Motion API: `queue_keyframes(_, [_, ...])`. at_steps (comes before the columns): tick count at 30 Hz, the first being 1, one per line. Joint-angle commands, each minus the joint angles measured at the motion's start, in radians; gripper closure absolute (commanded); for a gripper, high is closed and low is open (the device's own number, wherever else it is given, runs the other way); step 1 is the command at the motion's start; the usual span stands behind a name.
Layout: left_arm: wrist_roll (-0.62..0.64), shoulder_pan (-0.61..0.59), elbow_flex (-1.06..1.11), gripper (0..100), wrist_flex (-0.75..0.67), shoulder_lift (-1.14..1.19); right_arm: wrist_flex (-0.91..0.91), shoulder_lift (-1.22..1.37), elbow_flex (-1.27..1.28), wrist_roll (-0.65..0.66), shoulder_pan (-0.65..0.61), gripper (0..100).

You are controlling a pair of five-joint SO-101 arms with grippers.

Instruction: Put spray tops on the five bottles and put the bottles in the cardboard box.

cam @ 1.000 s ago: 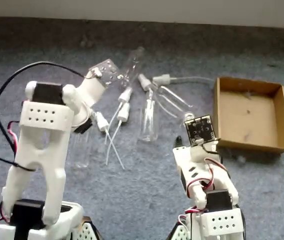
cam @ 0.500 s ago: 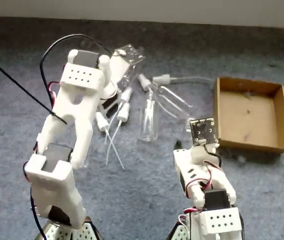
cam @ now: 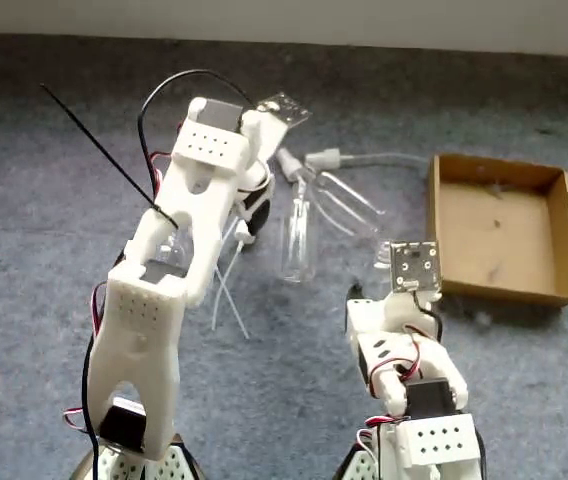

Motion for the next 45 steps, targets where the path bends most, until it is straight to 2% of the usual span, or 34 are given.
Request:
queue_keyframes(1, [0.060,0.038,-0.116,76,0.012,0.019,-0.027,-0.008,-0.004,-0.014,0.007,79.6])
queue_keyframes(17, [0.066,0.039,-0.317,76,0.015,0.232,-0.025,-0.008,-0.002,-0.014,0.007,79.6])
queue_keyframes(24, [0.066,0.041,-0.309,76,0.018,0.243,-0.025,-0.008,-0.002,-0.014,0.007,79.6])
queue_keyframes(32, [0.066,0.108,-0.286,86,0.021,0.236,-0.025,-0.008,-0.002,-0.014,0.007,79.6])
queue_keyframes(41, [0.066,0.122,-0.280,86,0.023,0.243,-0.025,-0.008,-0.002,-0.014,0.007,79.6])
queue_keyframes(45, [0.066,0.120,-0.199,86,0.017,0.243,-0.025,-0.008,-0.002,-0.014,0.007,79.6])
